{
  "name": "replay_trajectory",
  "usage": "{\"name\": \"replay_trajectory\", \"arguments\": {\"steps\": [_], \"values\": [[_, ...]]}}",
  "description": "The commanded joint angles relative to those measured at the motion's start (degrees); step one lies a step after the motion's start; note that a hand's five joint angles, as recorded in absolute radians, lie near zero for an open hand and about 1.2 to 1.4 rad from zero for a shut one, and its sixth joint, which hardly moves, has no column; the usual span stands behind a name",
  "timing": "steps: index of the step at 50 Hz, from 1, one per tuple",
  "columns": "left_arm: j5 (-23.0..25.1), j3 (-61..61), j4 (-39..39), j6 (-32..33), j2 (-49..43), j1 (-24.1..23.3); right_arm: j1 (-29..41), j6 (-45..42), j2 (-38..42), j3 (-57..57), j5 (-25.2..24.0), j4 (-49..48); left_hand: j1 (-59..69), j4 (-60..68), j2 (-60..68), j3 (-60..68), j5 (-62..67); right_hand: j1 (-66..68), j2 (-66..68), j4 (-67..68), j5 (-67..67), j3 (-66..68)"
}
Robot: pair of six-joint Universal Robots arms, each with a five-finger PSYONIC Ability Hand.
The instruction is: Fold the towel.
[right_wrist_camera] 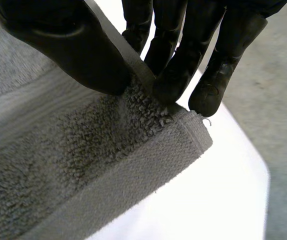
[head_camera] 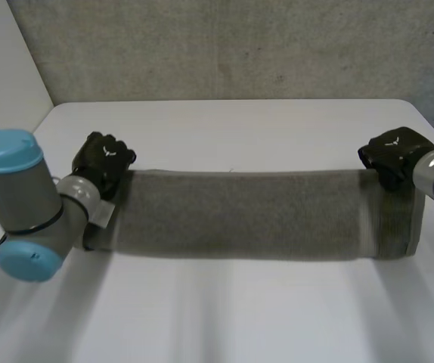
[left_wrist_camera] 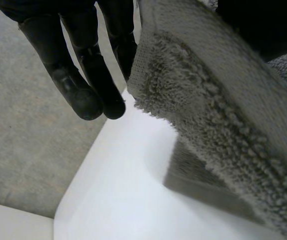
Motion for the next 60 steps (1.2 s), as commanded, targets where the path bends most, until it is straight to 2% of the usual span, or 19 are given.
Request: {"name": "replay_trajectory", "arguments": {"steps": [1,3,4,6,7,9,12,15,19,24,29,31,34,37,39,44,56,58,60], "values": [[0.3,9.4,0.7,0.1,-3.4,0.0,2.6,0.1,2.9,-3.8,6.0,-13.6,-4.5,-7.1,-7.2,-8.9,-16.7,3.3,3.7,3.1,2.0,2.5],[0.0,15.8,2.8,-0.1,-4.2,0.0,3.5,0.6,2.7,-6.7,8.7,-23.1,-4.5,-7.1,-7.2,-8.9,-16.7,3.3,3.7,3.1,2.0,2.5],[0.0,15.8,2.9,-0.1,-4.2,0.0,3.5,0.6,2.7,-6.7,8.8,-23.1,-4.5,-7.1,-7.2,-8.9,-16.7,3.3,3.7,3.1,2.0,2.5],[-1.7,22.0,8.2,-1.2,-3.6,-0.4,4.7,1.1,2.2,-8.8,11.6,-35.0,-4.5,-7.1,-7.2,-8.9,-16.7,3.3,3.7,3.1,2.0,2.5],[-1.7,22.0,8.2,-1.2,-3.6,-0.4,4.7,1.1,2.2,-8.8,11.6,-35.1,-4.5,-7.1,-7.2,-8.9,-16.7,3.3,3.7,3.1,2.0,2.5],[-3.6,25.2,16.1,-3.9,-0.9,-1.4,5.5,1.8,-0.2,-8.9,12.8,-45.2,-4.5,-7.1,-7.2,-8.9,-16.7,3.3,3.7,3.1,2.0,2.5],[-4.2,25.9,21.3,-8.6,3.5,-1.0,7.4,2.4,-4.2,-8.1,12.7,-48.4,-4.5,-7.1,-7.2,-8.9,-16.7,3.3,3.7,3.1,2.0,2.5],[-4.3,25.9,21.3,-11.6,5.0,-0.9,7.9,2.6,-5.5,-8.1,12.7,-47.9,-4.5,-7.1,-7.2,-8.9,-16.7,3.3,3.7,3.1,2.0,2.5],[-3.9,25.0,14.3,-17.1,6.1,-0.4,8.1,2.9,-6.5,-6.9,12.7,-42.5,-4.5,-7.1,-7.2,-8.9,-16.7,3.3,3.7,3.1,2.0,2.5],[-3.4,19.1,8.4,-17.3,5.7,0.5,7.7,3.1,-6.8,-3.5,12.1,-34.2,-4.5,-7.1,-7.2,-8.9,-16.7,3.3,3.7,3.1,2.0,2.5],[-1.4,8.4,9.0,-16.8,6.3,3.2,7.1,3.2,-7.9,3.2,10.1,-28.4,-4.5,-7.1,-7.2,-8.9,-16.7,3.3,3.7,3.1,2.0,2.5],[2.3,1.1,9.3,-16.1,6.5,4.5,7.0,3.3,-9.1,9.1,8.3,-26.4,-4.5,-7.1,-7.2,-8.9,-16.7,3.3,3.7,3.1,2.0,2.5],[4.2,-2.5,9.4,-15.5,6.9,4.7,7.0,3.4,-9.7,12.7,7.4,-26.3,-4.5,-7.1,-7.2,-8.9,-16.7,3.3,3.7,3.1,2.0,2.5],[7.5,-9.3,9.8,-12.4,8.0,5.8,7.0,3.2,-11.1,19.4,5.3,-26.7,-4.5,-7.1,-7.2,-8.9,-16.7,3.3,3.7,3.1,2.0,2.5],[9.5,-15.4,10.2,-7.6,8.3,7.0,6.9,2.6,-11.2,24.4,3.6,-26.7,-4.5,-7.1,-7.2,-8.9,-16.7,3.3,3.7,3.1,2.0,2.5],[11.1,-21.1,10.4,-2.2,8.3,6.9,5.3,2.6,-11.5,29.2,3.2,-26.7,-4.5,-7.1,-7.2,-8.9,-16.7,3.3,3.7,3.1,2.0,2.5],[10.9,-22.8,10.4,-1.2,8.2,7.6,1.8,3.3,-14.5,32.1,3.2,-26.6,-5.3,-7.9,-8.0,-9.7,-17.5,3.3,3.7,3.1,2.0,2.5],[10.9,-22.9,10.4,-1.1,8.1,8.3,1.2,3.4,-15.1,32.2,3.3,-26.6,-22.2,-24.8,-24.9,-26.6,-34.4,3.3,3.7,3.1,2.0,2.5],[10.8,-22.9,10.4,-1.0,8.1,8.7,1.0,3.4,-15.3,32.2,3.4,-26.6,-27.4,-30.1,-30.1,-31.9,-39.6,3.3,3.7,3.1,2.0,2.5]]}}
